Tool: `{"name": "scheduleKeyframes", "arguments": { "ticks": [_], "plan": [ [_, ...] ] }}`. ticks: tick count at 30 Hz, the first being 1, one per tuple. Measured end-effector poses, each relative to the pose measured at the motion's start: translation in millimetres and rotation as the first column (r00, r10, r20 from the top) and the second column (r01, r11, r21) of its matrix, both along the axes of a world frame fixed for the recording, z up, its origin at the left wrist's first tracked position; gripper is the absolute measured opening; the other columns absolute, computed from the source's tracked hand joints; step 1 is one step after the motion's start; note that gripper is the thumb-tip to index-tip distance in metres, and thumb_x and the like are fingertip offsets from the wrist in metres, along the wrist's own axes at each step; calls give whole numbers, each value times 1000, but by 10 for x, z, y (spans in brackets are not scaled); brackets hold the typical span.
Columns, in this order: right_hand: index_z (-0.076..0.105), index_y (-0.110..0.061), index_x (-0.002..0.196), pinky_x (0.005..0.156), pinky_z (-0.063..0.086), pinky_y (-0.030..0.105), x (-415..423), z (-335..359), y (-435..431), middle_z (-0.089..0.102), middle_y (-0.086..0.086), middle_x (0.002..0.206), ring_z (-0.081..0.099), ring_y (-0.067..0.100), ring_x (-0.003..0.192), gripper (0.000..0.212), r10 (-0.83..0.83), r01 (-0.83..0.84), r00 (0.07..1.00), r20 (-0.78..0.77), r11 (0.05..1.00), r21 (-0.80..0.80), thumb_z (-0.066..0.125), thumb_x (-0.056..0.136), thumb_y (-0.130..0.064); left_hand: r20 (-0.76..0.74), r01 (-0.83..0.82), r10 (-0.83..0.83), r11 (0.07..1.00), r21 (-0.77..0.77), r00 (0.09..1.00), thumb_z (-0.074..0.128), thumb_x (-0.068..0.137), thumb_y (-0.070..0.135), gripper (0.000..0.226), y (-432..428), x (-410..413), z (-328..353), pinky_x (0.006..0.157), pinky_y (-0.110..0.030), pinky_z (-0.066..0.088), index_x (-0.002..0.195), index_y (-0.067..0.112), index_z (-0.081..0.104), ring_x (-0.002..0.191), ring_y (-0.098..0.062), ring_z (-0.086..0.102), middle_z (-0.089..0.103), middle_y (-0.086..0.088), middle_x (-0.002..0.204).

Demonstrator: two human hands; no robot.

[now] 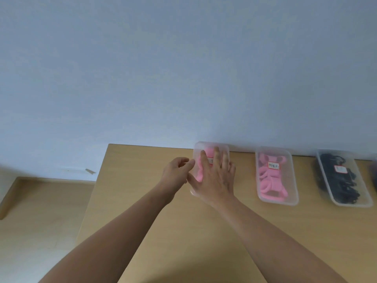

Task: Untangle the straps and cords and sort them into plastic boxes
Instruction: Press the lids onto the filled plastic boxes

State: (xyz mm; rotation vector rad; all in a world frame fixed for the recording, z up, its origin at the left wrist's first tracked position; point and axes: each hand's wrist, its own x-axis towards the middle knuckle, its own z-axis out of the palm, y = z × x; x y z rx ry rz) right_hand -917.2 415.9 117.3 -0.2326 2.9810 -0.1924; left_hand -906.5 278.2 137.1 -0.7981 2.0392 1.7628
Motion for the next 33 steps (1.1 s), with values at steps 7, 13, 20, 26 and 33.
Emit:
{"name": "scheduleKeyframes", "arguments": {
  "ticks": [7, 13, 20, 26, 33],
  "plan": [
    [10, -30, 159, 121, -6, 56, 53, -170, 101, -7, 15, 167, -12, 34, 153, 90, 64, -63, 998, 10, 997, -50, 21, 86, -81, 48, -80, 80, 997, -16, 996, 77, 90, 16, 10, 121, -172, -107, 72, -37, 60, 95, 9, 74, 81, -24, 71, 77, -8, 94],
    [24, -27, 158, 122, 7, 55, 193, -92, 213, 10, 16, 167, 8, 38, 153, 73, 130, -130, 992, 1, 990, -61, 12, 96, -66, 125, -63, 46, 989, 137, 991, 80, 88, 10, 17, 34, -4, -107, 54, -26, 56, 98, 0, 71, 60, -18, 70, 75, -10, 78],
    [10, -16, 160, 124, 10, 47, -82, -97, 307, -6, 8, 168, -9, 27, 155, 63, 113, -113, 994, 3, 992, -62, 13, 103, -43, 112, -93, 68, 968, 234, 991, 78, 90, 10, 20, 32, 50, -108, 57, -29, 58, 103, -2, 68, 64, -21, 73, 76, -12, 83],
    [3, -15, 160, 125, 5, 45, -83, -128, 307, -10, 8, 168, -15, 26, 154, 65, 113, -112, 993, 25, 993, -41, 11, 103, -44, 53, -56, 51, 993, 100, 997, 80, 89, 10, 31, 43, 45, -86, 66, -38, 63, 115, 3, 66, 72, -22, 74, 73, -10, 91],
    [9, -16, 160, 126, 4, 42, 107, -81, 495, -4, 6, 168, -8, 22, 155, 70, 51, -54, 999, -18, 970, -235, 12, 100, -51, -272, 316, -634, 655, -686, 724, 65, 94, 53, 80, -52, 26, -71, 125, -33, 15, 160, 22, 32, 157, -19, 14, 20, 0, 171]
  ]
}}
